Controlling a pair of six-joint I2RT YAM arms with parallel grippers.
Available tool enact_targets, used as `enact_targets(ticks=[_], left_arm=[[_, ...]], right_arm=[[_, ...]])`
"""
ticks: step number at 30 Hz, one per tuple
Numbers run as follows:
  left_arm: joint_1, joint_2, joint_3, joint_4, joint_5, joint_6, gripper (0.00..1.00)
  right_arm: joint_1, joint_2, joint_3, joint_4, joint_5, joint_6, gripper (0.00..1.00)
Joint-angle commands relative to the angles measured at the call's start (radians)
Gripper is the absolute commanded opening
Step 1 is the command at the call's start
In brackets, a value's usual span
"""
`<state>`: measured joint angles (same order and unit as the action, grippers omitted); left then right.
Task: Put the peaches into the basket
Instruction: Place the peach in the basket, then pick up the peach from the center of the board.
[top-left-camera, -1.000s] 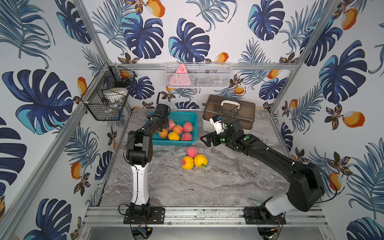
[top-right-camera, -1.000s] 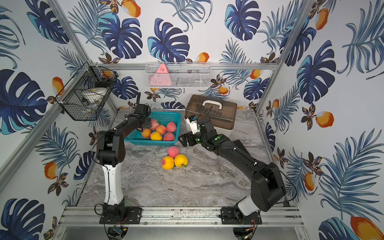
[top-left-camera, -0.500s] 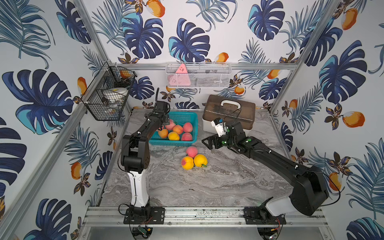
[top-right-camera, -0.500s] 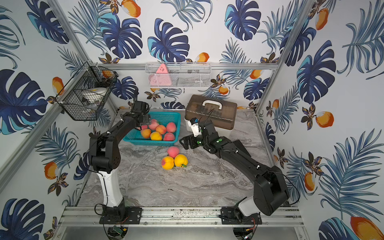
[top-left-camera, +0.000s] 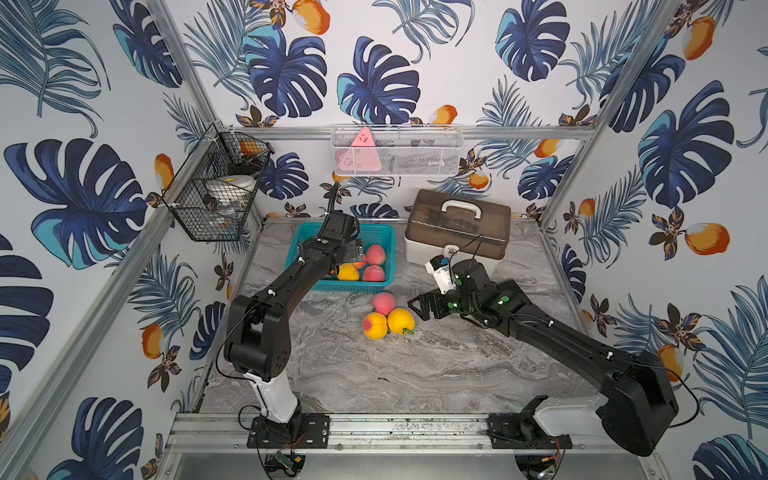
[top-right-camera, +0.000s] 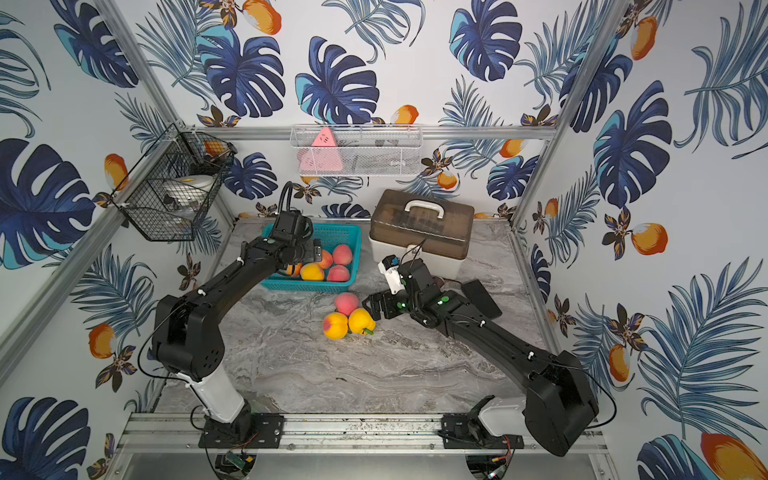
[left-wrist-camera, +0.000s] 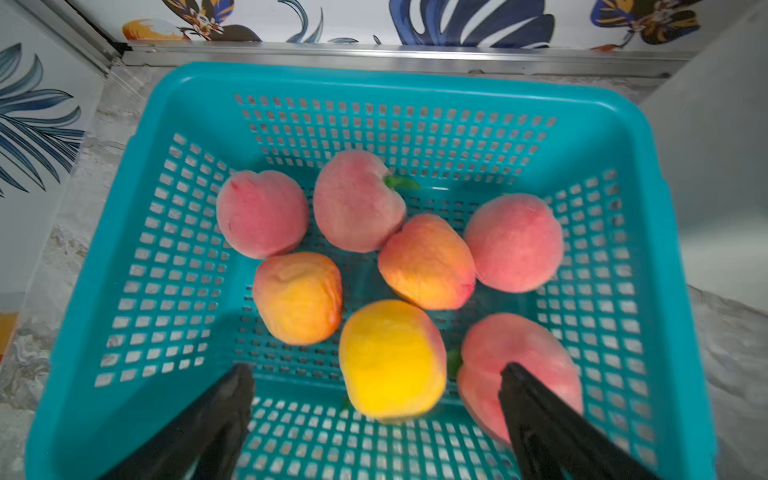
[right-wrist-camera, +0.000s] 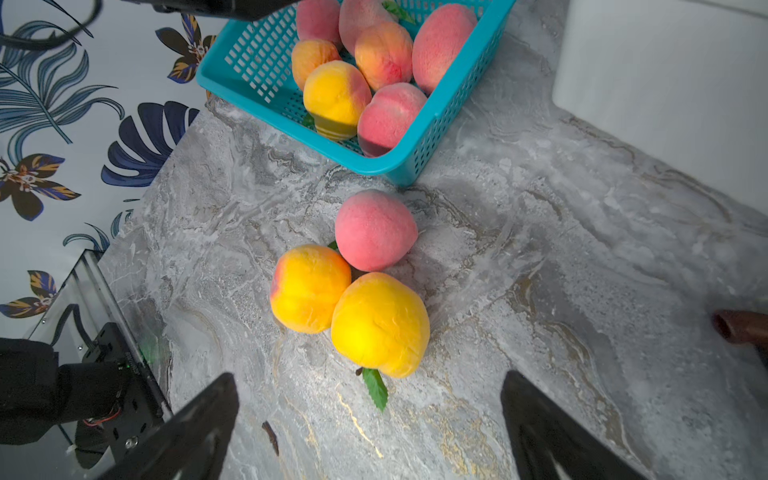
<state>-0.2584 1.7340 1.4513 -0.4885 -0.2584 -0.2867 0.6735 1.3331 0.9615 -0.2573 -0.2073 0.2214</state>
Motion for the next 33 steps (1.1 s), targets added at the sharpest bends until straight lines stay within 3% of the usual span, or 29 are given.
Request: enact_targets(ticks=[1,14,23,33], left_arm=[[-0.028,-0.062,-0.056,-0.013,0.044,-0.037,0.97],[-0.150,-0.286,-0.232,-0.086,0.216,-0.059,0.99],[-0.162,-0.418,-0.349,-0.159,0.385,-0.058,0.99],[-0.163,-0.513,-0.407,-0.193,0.494,-0.068,0.99]], right_arm=[[0.037,-0.013,-0.019,0.009,0.048,0.022,1.00],[0.083,0.015,-0.073,0.075,0.069,0.042,1.00],[0.084,0.113,-0.062,0.123,0.056,0.041,1.00],[0.084,0.222,-0.025,0.153,0.039,0.030,1.00]])
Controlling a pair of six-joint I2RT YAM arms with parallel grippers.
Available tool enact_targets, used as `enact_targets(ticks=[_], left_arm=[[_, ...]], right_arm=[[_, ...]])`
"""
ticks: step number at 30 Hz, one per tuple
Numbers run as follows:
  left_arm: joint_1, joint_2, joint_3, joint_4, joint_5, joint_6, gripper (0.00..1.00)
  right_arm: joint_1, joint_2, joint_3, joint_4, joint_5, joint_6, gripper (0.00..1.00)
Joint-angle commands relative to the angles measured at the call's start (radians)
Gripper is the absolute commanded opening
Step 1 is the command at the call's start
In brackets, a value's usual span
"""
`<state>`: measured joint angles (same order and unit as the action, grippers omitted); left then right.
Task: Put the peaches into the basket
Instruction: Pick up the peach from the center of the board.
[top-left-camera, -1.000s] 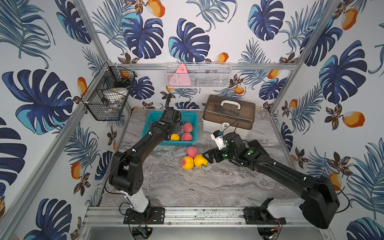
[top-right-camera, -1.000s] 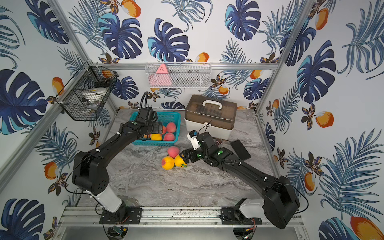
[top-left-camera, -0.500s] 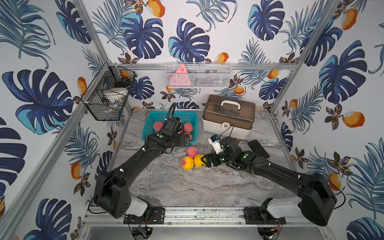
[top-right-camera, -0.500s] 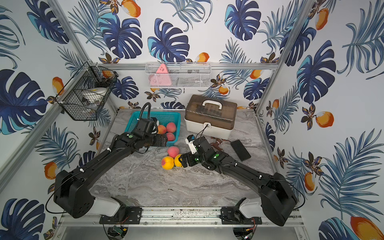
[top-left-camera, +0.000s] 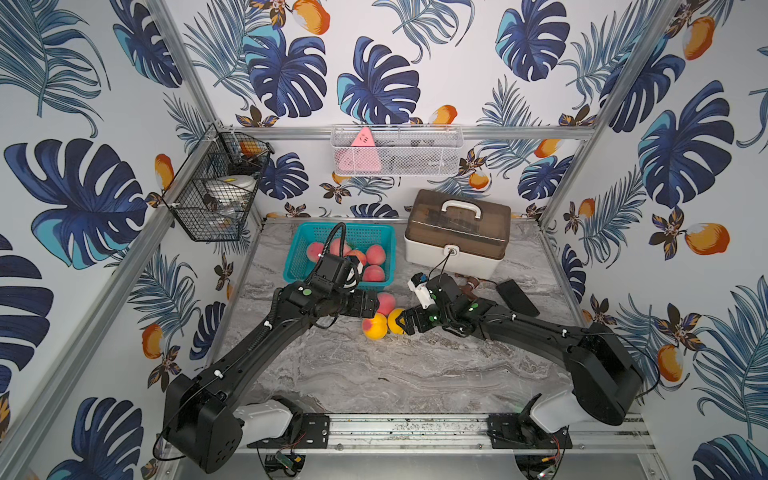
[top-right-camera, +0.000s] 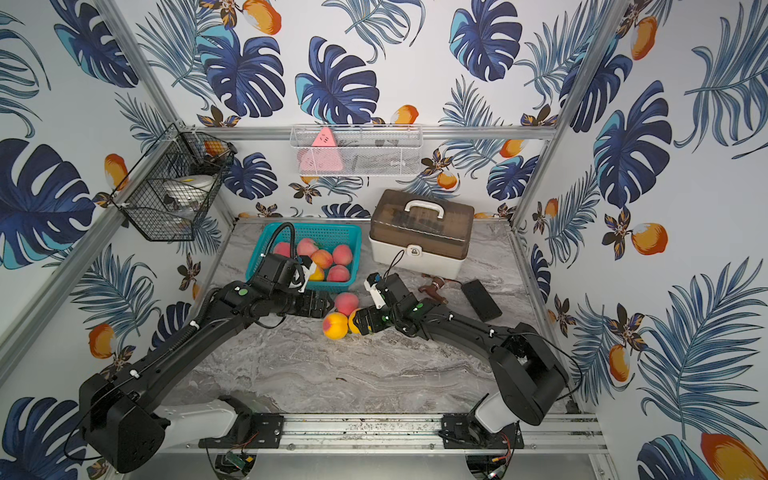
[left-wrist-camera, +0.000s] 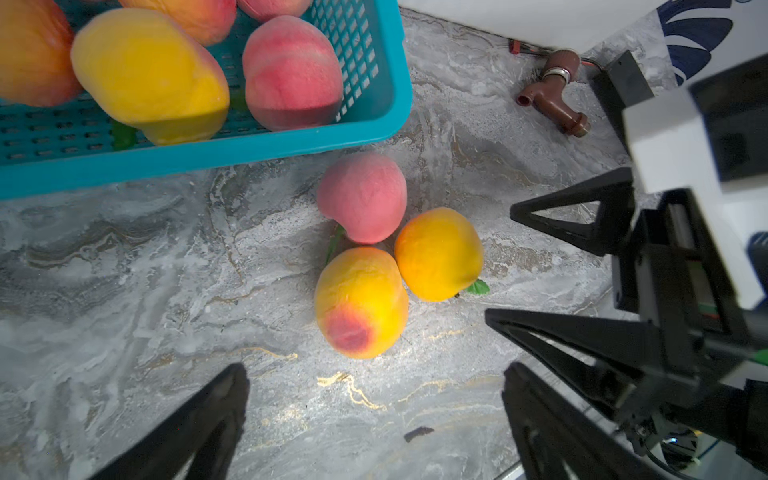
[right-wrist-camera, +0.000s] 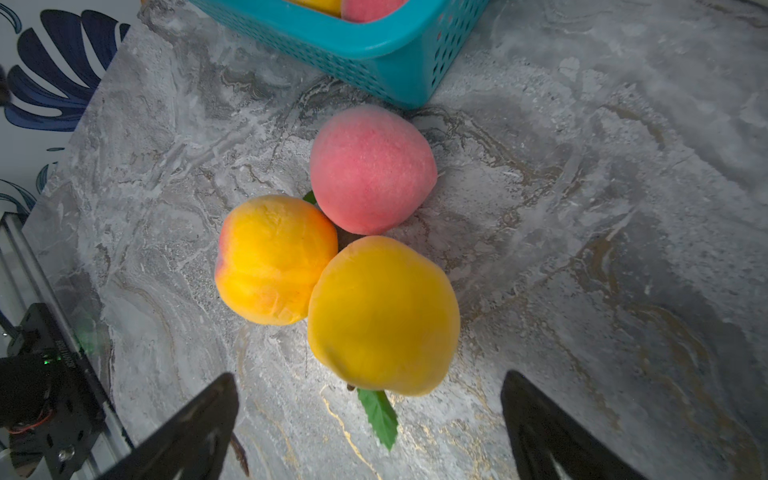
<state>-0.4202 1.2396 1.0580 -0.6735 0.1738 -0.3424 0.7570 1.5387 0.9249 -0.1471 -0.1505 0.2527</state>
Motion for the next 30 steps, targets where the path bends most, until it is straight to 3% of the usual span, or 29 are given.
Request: enact_targets(ticks=[1,5,9,20,30], left_arm=[[-0.002,-0.026,-0.023,0.001,0.078,-0.017,0.99],[-0.002,-0.026,-0.075,0.071,0.181,-0.023,0.99],[-0.001,-0.016,-0.121,0.104,0.213,-0.037,0.99],[0.000,-0.050,-0.096,0.049,0.212,-0.016,0.99],[0.001,-0.037,-0.139,0.117,0.232,-0.047,0.99]], right_arm=[[0.001,0.024,0.013,0.046,-0.022,-0.001,1.00],[0.001,0.059,0.019,0.061,-0.034,-0.001,1.00],[0.001,0.082,0.026,0.066,-0.035,-0.004,1.00],[0.001,0.144,0.031,0.095,-0.056,-0.001,1.00],[0.001,0.179,0.045,0.096,-0.051,-0.007,0.98]])
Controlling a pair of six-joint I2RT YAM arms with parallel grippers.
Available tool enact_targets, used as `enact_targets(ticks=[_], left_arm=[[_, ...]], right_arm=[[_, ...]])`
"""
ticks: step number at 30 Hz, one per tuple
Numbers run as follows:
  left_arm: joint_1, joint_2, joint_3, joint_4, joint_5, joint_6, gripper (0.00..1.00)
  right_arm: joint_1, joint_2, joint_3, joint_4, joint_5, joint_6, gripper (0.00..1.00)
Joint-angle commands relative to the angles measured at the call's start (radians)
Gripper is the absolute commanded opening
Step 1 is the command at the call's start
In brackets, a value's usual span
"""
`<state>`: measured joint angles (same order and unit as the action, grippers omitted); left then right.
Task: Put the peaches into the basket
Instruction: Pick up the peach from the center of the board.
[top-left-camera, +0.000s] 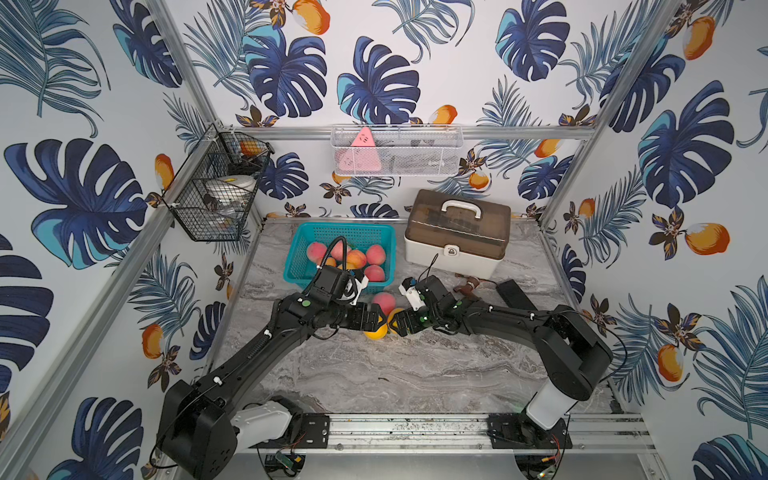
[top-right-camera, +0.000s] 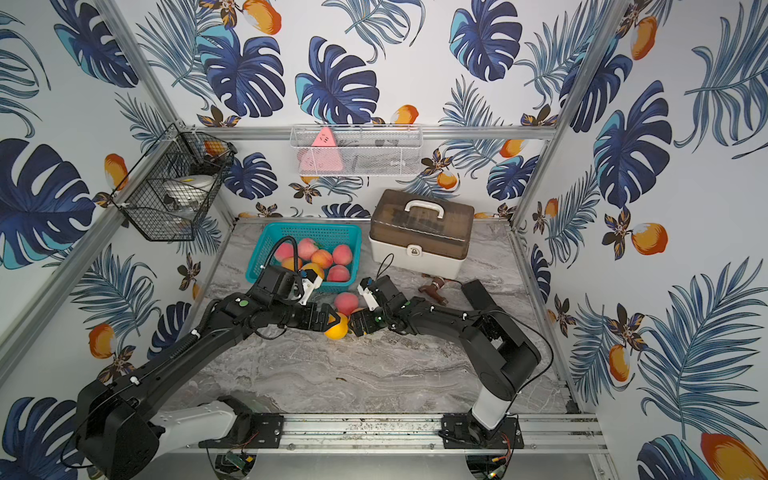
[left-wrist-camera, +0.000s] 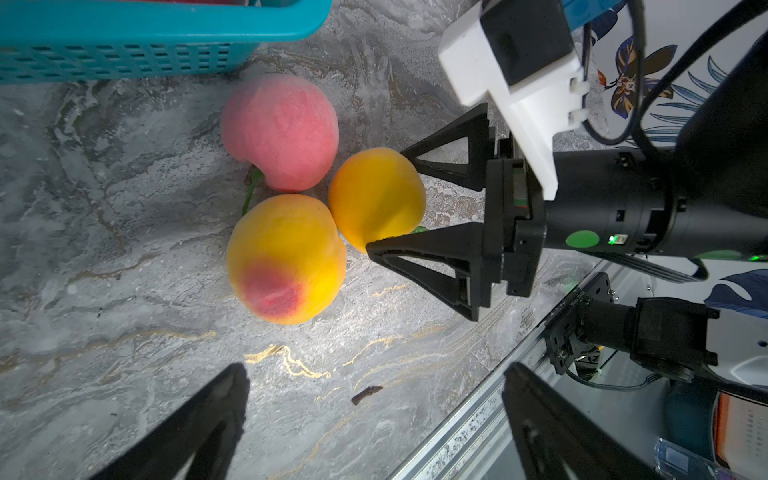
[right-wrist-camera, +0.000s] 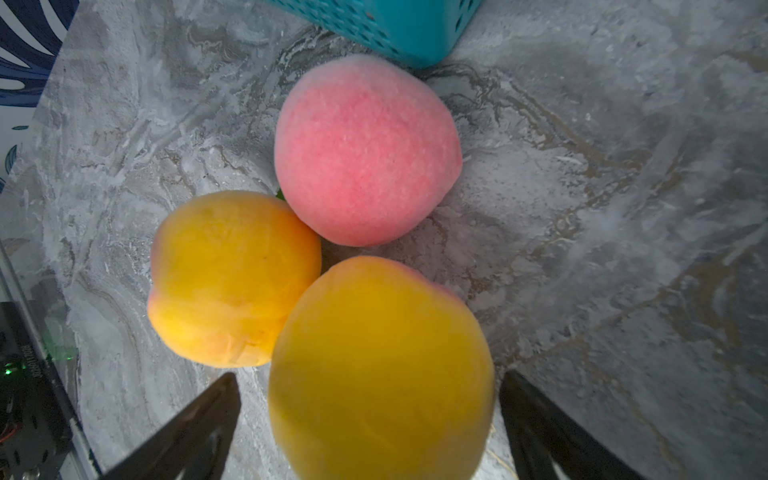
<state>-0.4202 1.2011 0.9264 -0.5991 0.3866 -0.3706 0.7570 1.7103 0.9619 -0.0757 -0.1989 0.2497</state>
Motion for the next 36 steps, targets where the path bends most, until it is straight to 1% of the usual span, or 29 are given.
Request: enact_targets(ticks=[1,9,13,17,21,27,33,36], left_arm=[[0.000,0.001,-0.008,0.046,0.020,-0.022,0.99],[0.000,-0.007,-0.003,0.030,0.003,-0.012,0.99],[0.000,-0.013,-0.006,0.032,-0.003,-0.015,0.99],[0.000,-0.012,-0.005,0.034,-0.005,-0.016,0.99],[0.000,-0.012,-0.003,0.038,0.004,-0.022,0.99],[0.000,-0.006,0.014,0.042,0.047,-0.035,0.99],[0.001,0.000,0.052,0.033,0.107,-0.058,0.99],[0.003,0.002,0.052,0.075,0.182,-0.096,0.99]], right_arm=[[0.001,0.009,0.006,0.026,-0.002,-0.004,0.97],[0.001,0.032,0.001,0.040,-0.017,0.002,0.92],[0.001,0.028,-0.007,0.044,-0.019,0.002,0.88],[-0.001,0.016,-0.026,0.057,-0.014,0.006,0.81],[-0.001,0.004,-0.037,0.060,-0.004,0.006,0.78],[-0.001,-0.041,-0.075,0.075,0.010,-0.009,0.79],[0.002,-0.152,-0.175,0.197,-0.029,-0.046,0.79],[0.013,-0.230,-0.239,0.270,-0.020,-0.076,0.79]])
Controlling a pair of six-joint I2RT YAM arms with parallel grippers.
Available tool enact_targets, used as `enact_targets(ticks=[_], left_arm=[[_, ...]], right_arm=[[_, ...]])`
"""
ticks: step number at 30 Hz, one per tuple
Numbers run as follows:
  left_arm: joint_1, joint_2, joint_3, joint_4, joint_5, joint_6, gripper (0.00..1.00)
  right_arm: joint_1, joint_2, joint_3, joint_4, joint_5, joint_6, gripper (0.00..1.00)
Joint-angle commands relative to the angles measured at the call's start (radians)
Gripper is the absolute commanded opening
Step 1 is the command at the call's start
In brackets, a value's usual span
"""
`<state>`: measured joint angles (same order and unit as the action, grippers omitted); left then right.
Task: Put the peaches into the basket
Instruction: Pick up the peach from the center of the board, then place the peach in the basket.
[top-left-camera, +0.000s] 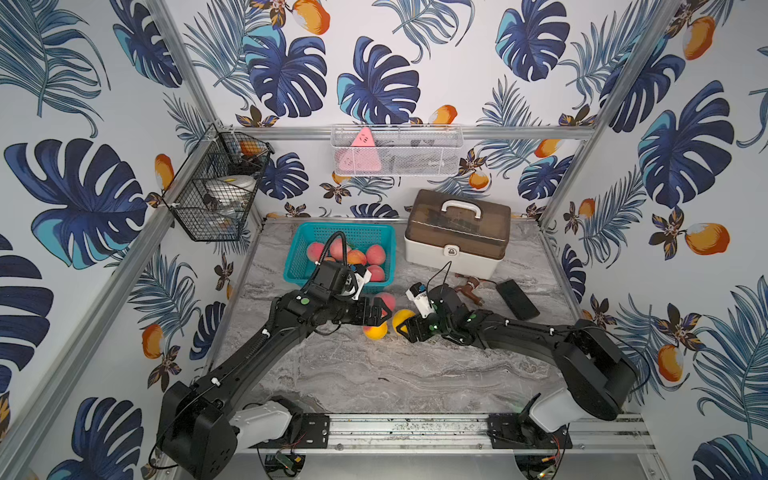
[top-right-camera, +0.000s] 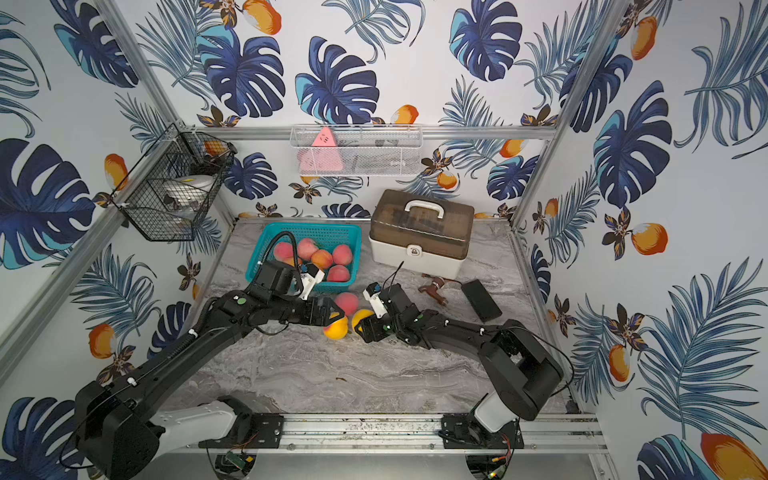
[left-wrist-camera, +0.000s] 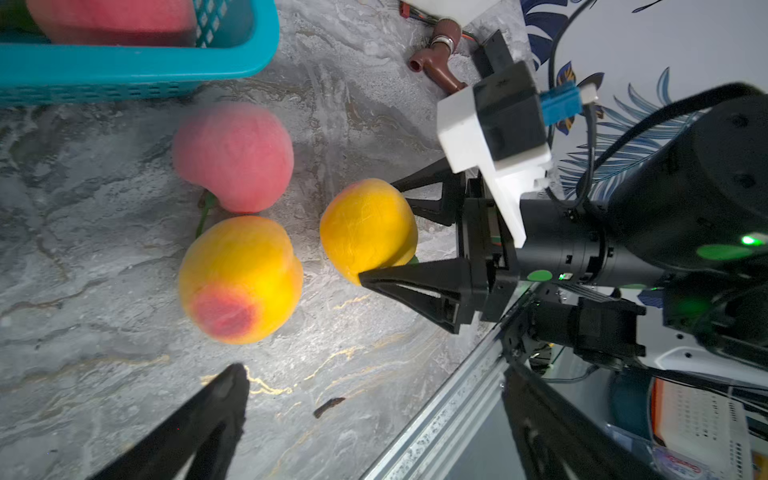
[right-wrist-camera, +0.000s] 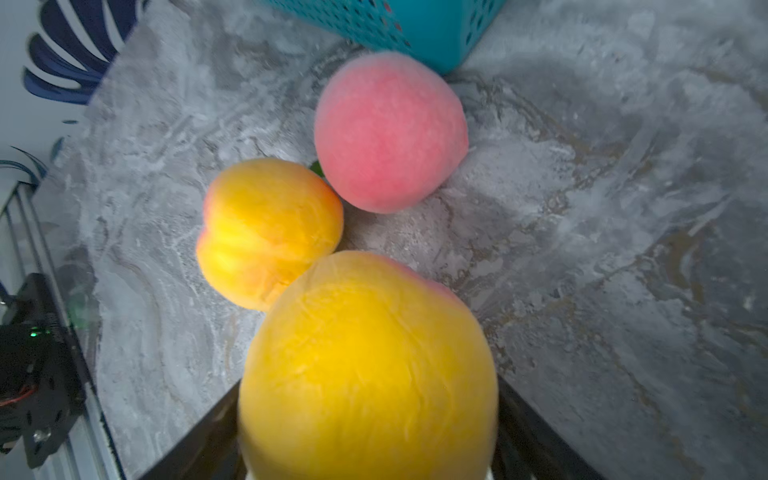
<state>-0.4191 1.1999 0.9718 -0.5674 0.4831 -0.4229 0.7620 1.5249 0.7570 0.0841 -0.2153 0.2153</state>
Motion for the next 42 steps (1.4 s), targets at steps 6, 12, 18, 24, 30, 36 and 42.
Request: enact_targets(ticks=[6,12,18,24,30,36,42], left_arm=[[0.007,0.023,0.007,0.116,0.172,-0.102,0.99],[0.006,0.037,0.024,0.117,0.189,-0.102,0.99],[-0.007,0.059,0.050,0.104,0.206,-0.086,0.99],[-0.029,0.073,0.059,0.156,0.235,-0.119,0.99],[-0.068,0.104,0.086,0.163,0.219,-0.119,0.99],[-0.090,0.117,0.090,0.177,0.189,-0.129,0.99],[-0.114,0.134,0.090,0.213,0.183,-0.151,0.98]], right_arm=[[0.033,-0.199,-0.124,0.189,0.055,-0.106,0.80],[0.046,-0.314,-0.179,0.231,0.094,-0.153,0.81],[0.056,-0.357,-0.193,0.249,0.107,-0.186,0.81],[0.081,-0.387,-0.188,0.241,0.164,-0.215,0.80],[0.092,-0.394,-0.168,0.224,0.182,-0.236,0.80],[0.112,-0.400,-0.156,0.215,0.197,-0.261,0.80],[0.128,-0.406,-0.156,0.207,0.206,-0.280,0.80]])
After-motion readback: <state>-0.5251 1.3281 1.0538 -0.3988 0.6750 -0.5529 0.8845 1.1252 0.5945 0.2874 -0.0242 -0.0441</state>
